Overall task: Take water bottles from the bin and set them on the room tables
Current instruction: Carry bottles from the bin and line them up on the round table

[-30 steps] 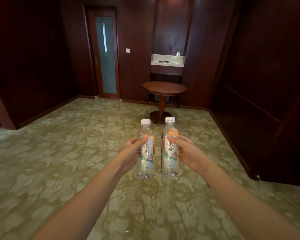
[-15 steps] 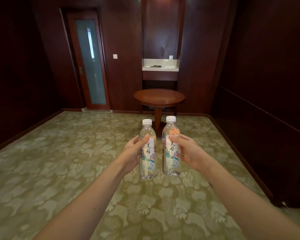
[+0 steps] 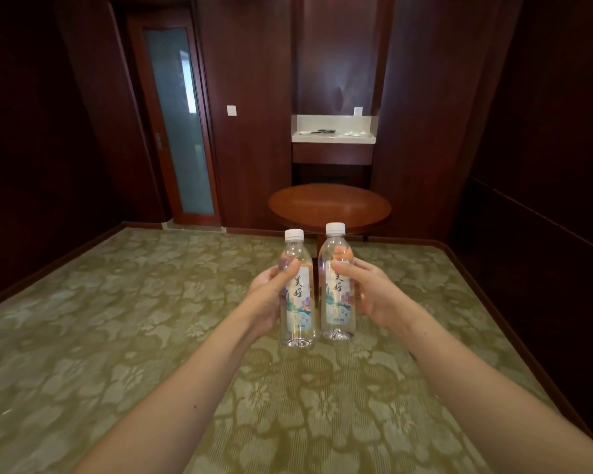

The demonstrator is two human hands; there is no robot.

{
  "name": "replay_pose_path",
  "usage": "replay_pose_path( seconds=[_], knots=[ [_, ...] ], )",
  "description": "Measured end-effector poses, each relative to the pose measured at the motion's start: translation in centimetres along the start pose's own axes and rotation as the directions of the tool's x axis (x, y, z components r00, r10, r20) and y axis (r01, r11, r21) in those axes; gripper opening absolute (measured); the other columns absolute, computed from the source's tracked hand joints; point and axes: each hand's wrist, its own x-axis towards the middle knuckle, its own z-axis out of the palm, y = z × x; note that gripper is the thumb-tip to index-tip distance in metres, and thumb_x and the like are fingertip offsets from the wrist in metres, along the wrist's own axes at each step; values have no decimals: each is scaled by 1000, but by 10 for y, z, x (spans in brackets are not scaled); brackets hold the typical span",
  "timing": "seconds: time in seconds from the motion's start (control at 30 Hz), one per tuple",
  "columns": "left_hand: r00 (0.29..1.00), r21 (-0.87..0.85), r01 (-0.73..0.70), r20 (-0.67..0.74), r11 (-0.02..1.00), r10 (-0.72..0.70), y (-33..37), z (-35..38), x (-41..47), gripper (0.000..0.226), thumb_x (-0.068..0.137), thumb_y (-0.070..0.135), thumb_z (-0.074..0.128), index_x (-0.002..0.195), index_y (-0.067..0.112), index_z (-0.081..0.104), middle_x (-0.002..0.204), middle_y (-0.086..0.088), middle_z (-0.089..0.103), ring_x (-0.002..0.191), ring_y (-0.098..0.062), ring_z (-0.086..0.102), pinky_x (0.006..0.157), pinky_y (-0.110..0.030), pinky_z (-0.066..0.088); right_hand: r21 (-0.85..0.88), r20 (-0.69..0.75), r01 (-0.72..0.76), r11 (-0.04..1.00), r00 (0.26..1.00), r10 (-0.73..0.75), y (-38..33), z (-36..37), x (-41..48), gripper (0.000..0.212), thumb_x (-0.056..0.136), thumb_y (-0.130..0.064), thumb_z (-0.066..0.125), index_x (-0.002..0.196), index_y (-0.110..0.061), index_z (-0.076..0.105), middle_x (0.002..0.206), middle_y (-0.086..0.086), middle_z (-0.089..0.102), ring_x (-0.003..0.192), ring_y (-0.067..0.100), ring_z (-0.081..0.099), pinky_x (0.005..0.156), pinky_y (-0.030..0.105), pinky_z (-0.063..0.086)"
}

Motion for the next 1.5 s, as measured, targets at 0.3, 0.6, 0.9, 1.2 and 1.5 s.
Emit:
replay_pose_path(
  seconds=[0.3,0.6,0.9,1.2,1.5],
  knots=[
    [999,-48,41,-21,998,-42,3,-20,195,50,83,29,70,127,7,61,110,-12,72,91,-19,71,75,-30,58,19,-7,-35,999,999,35,-12,-49,195,40,71,-30,81,109,-21,75,104,5,76,97,21,69,86,40,55],
    [997,-14,28,74,1000,-27,29,-46,427,50,83,30,70,125,4,60,116,-18,70,96,-26,71,76,-33,60,27,-92,-6,1000,996,9,-33,-79,402,36,78,-28,78,113,-21,74,100,1,75,89,16,69,80,35,53],
    [986,1,68,153,998,-68,46,-66,597,38,89,25,67,121,6,63,108,-13,74,93,-22,72,75,-33,59,47,-135,-21,999,991,27,-43,-115,570,36,77,-30,80,111,-20,74,111,9,74,102,25,66,100,49,49],
    [986,49,38,163,998,-45,47,-80,792,41,87,28,68,123,9,61,114,-13,72,103,-26,70,88,-40,56,8,-102,-26,1000,994,27,-55,-163,757,34,81,-28,76,114,-19,71,105,4,76,90,18,71,74,34,54],
    [990,60,-12,138,998,4,67,-88,983,54,80,32,74,129,15,59,122,-12,69,114,-29,65,101,-47,49,-9,-30,-10,1000,1000,10,-91,-215,947,35,83,-25,74,117,-17,71,113,9,74,101,27,68,97,48,49]
  ],
)
